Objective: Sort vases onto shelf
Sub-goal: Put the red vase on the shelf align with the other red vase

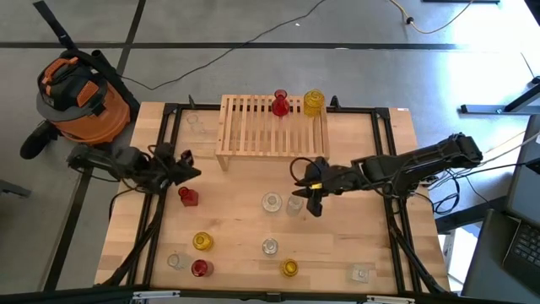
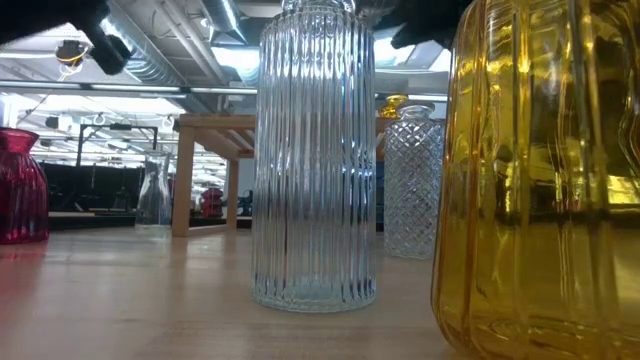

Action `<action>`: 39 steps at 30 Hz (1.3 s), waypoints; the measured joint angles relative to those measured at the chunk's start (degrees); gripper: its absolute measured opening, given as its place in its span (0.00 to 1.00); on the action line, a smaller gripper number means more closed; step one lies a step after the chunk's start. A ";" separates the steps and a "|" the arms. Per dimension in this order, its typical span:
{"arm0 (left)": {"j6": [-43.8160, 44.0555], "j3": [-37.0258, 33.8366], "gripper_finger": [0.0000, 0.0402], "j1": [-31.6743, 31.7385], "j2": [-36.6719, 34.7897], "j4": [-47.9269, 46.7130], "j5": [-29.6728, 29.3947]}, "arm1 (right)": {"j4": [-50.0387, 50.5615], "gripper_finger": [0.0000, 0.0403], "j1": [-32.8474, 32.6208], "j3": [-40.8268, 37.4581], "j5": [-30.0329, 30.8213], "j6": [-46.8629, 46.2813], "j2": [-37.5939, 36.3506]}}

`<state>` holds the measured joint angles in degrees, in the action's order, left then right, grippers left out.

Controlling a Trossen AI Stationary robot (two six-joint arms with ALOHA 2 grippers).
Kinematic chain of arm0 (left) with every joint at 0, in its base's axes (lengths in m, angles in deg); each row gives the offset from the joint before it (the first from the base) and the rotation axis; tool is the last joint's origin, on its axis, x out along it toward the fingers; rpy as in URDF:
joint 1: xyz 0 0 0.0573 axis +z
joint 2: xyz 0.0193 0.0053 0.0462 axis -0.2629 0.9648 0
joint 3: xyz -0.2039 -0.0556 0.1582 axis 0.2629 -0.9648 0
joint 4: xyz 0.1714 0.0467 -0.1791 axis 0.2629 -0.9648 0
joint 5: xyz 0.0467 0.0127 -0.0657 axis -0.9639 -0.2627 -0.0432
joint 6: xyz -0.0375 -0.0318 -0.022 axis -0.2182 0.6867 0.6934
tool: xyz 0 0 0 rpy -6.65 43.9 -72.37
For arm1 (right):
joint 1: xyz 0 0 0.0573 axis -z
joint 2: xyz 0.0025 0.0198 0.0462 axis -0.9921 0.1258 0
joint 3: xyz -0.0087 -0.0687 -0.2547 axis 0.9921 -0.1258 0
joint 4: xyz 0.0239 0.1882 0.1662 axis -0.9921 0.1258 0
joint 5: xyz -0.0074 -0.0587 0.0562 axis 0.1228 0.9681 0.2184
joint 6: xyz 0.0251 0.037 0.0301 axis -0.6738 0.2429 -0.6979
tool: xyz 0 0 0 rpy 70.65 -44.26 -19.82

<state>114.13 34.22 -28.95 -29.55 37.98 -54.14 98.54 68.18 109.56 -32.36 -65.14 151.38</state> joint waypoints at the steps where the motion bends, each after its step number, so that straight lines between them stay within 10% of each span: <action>1: -1.34 3.86 0.00 -0.36 0.69 -8.83 -1.03 | 0.72 0.26 0.00 0.00 0.07 0.21 -0.17; 7: 1.79 26.18 0.00 -1.33 11.59 -52.65 -10.16 | 5.58 0.26 0.00 0.00 0.01 1.50 -1.26; 14: 1.84 34.28 0.07 -1.33 23.86 -75.62 2.38 | 8.91 0.26 -0.01 0.00 1.50 4.74 -1.50; 26: 9.01 33.84 0.48 -1.33 33.99 -88.91 -1.23 | 10.27 0.26 0.00 0.00 0.44 5.85 -1.50; 39: 10.67 29.76 0.31 -0.27 41.44 -83.33 3.86 | 12.14 0.26 0.00 0.00 0.45 5.87 -1.50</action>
<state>124.80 63.98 -29.22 11.88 -45.35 -50.28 110.69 68.18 109.56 -31.91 -59.27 149.87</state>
